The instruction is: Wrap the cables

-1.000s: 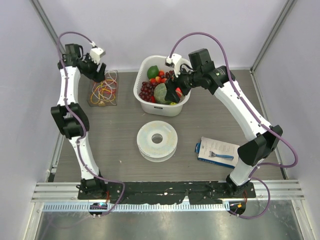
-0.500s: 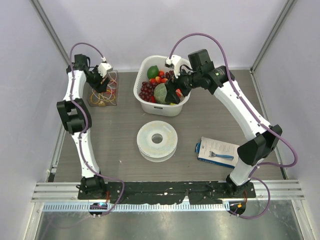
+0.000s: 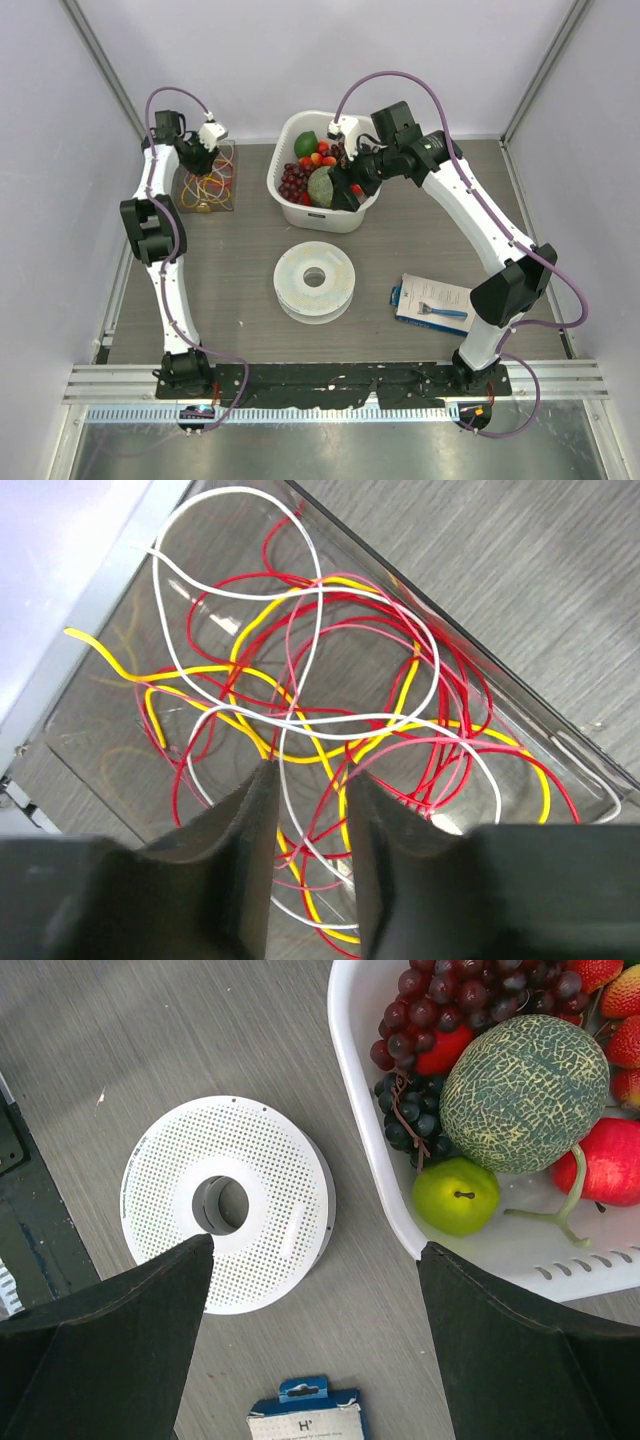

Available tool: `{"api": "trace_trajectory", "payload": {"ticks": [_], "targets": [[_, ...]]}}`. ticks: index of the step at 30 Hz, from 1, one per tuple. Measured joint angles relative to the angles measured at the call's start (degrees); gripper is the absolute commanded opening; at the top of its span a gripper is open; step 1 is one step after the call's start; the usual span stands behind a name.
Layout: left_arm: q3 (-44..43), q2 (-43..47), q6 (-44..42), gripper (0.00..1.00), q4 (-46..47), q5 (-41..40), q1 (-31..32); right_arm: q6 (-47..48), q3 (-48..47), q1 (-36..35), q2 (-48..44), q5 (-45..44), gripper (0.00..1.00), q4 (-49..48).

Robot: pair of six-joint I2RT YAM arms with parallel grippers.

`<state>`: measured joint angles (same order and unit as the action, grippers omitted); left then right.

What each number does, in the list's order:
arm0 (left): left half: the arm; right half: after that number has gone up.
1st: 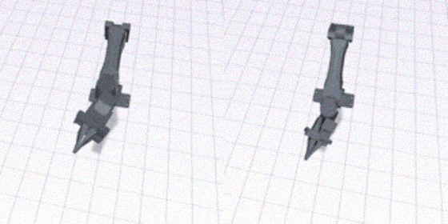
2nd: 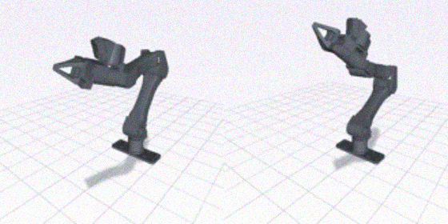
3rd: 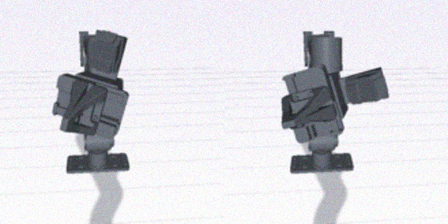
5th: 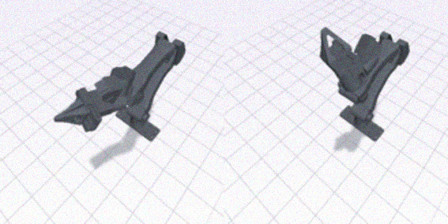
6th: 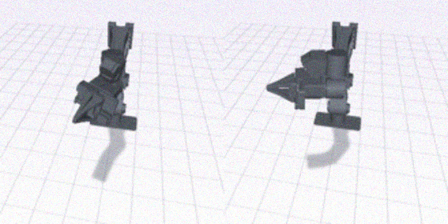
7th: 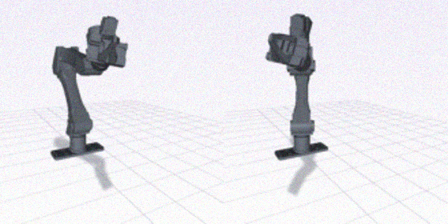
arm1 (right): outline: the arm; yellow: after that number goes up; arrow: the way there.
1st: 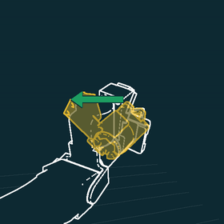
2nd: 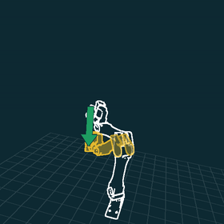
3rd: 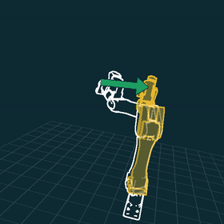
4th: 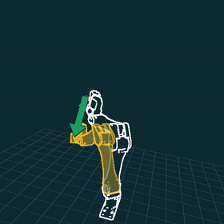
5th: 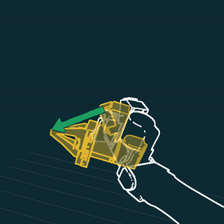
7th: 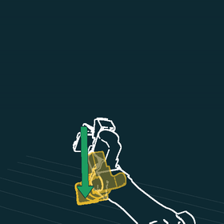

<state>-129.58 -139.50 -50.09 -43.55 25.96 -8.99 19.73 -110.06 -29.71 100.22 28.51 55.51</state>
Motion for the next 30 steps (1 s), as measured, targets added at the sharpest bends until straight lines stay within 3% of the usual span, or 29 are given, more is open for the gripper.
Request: {"api": "trace_trajectory", "payload": {"ticks": [2,3,10,15,24,30], "targets": [[0.02,0.00,0.72,0.03,1.27,0.13,0.02,0.04,0.00,0.00,0.00,-0.07,0.89,0.09],[0.04,0.00,1.14,0.00,1.73,0.24,0.02,0.04,0.00,0.00,0.00,-0.13,0.88,0.09],[1.75,0.48,5.88,0.00,4.04,1.99,-0.11,0.09,0.00,0.00,0.00,-0.68,0.88,0.13],[3.23,4.22,14.47,0.00,4.35,2.40,-0.90,0.09,0.00,0.00,0.00,-0.85,0.88,0.15],[2.49,22.08,37.68,0.00,12.33,-0.90,-2.29,0.39,-1.31,0.00,0.00,-0.98,0.88,0.46],[-3.06,25.75,51.17,0.00,19.58,-3.28,-2.27,1.16,-3.63,0.00,-0.22,-1.01,0.88,1.33]]}}
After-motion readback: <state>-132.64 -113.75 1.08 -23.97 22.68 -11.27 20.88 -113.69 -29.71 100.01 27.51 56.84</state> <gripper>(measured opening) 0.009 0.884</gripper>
